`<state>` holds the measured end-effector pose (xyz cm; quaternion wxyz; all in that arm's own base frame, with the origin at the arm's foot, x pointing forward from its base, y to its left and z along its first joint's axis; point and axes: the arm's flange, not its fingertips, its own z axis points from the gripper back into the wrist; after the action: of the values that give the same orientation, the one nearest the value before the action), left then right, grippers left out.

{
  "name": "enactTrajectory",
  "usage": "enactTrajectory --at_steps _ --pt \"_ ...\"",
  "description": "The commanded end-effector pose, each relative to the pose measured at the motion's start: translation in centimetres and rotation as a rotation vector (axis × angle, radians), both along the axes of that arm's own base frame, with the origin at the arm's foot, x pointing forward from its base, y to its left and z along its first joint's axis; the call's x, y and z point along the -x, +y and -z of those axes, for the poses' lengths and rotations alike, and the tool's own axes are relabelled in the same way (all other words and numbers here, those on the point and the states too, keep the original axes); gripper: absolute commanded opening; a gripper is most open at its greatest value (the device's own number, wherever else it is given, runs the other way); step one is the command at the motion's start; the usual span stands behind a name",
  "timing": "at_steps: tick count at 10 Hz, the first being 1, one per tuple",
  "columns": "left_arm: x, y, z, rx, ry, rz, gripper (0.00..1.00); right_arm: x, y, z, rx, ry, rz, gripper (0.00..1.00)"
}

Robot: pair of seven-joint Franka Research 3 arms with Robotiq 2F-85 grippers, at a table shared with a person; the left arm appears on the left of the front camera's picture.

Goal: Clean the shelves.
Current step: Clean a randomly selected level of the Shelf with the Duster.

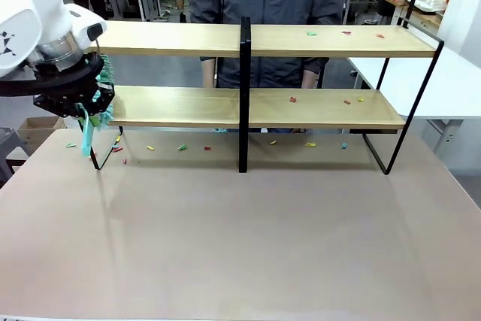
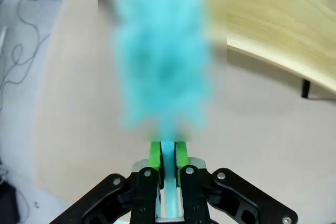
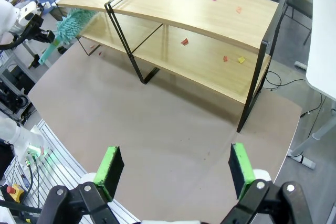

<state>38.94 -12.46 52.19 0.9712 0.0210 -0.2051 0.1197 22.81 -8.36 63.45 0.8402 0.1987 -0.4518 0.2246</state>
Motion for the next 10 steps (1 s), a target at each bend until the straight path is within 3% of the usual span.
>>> enactTrajectory --at_steps 1,2,4,5,6,8,10 --pt "1.9 1.0 -0.3 0.079 0.052 0.261 0.12 0.1 0.1 0.0 -0.004 0.001 -0.010 1.00" --pt "2.9 1.3 -0.4 0.105 0.102 0.394 0.12 0.1 0.1 0.0 -0.004 0.001 -0.010 1.00" --pt "5.9 3.3 -1.1 0.084 0.230 0.800 0.12 0.1 0.1 0.0 -0.004 0.001 -0.010 1.00" --pt "8.2 5.2 -2.5 0.097 0.250 1.004 0.12 0.1 0.1 0.0 -0.004 0.001 -0.010 1.00" --pt "10.4 7.2 -4.1 0.094 0.260 1.136 0.12 0.1 0.1 0.0 -0.004 0.001 -0.010 1.00" --pt "15.7 11.7 -7.6 0.107 0.189 1.284 0.12 0.1 0.1 0.0 -0.004 0.001 -0.010 1.00" --pt "20.5 17.7 -11.5 0.189 0.003 1.424 0.12 0.1 0.1 0.0 -0.004 0.001 -0.010 1.00"
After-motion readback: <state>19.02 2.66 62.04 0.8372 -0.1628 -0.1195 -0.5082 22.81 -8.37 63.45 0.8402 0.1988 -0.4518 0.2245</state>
